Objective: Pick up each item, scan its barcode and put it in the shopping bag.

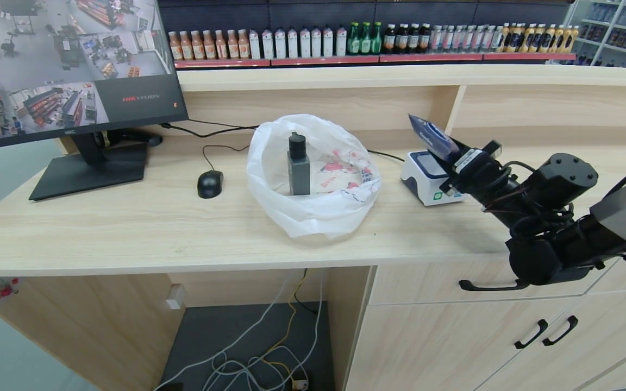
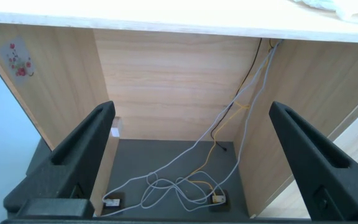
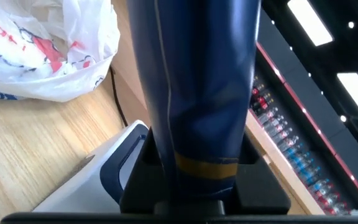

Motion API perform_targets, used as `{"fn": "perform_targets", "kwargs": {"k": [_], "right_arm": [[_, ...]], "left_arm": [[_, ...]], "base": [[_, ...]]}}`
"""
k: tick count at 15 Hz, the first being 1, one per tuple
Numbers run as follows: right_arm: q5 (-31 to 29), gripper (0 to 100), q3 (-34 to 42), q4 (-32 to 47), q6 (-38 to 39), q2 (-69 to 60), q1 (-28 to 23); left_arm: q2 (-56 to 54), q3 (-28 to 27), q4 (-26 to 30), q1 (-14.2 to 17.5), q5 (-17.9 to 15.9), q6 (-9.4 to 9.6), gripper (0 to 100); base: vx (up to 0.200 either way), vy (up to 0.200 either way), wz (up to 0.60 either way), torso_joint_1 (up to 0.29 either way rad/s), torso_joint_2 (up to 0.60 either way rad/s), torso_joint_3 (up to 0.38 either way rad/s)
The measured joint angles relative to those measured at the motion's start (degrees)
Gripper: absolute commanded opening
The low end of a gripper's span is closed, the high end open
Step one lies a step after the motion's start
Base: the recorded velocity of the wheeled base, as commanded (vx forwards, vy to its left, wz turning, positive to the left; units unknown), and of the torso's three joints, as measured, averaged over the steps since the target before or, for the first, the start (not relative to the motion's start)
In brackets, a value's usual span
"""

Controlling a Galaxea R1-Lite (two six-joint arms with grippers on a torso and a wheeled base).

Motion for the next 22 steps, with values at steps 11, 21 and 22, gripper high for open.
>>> {"fn": "perform_targets", "kwargs": {"k": [11,21,22], "right_arm": [[-20.4,0,5.5,3.8,24.8,-11.0,13.7],[-30.7,0,13.4,0.9,39.5,-17.1,17.9],[-30.9,0,14.4,0.1,39.8,-17.2,17.9]], "left_arm": [[0.0,0.0,0.0,0.0,0.0,0.09,100],[0.0,0.0,0.0,0.0,0.0,-0.27,100],[0.0,0.0,0.0,0.0,0.0,-0.71,100]], "base": [[0.000,0.000,0.00,0.000,0.00,0.000],[0.000,0.000,0.00,0.000,0.00,0.000],[0.000,0.000,0.00,0.000,0.00,0.000]]}}
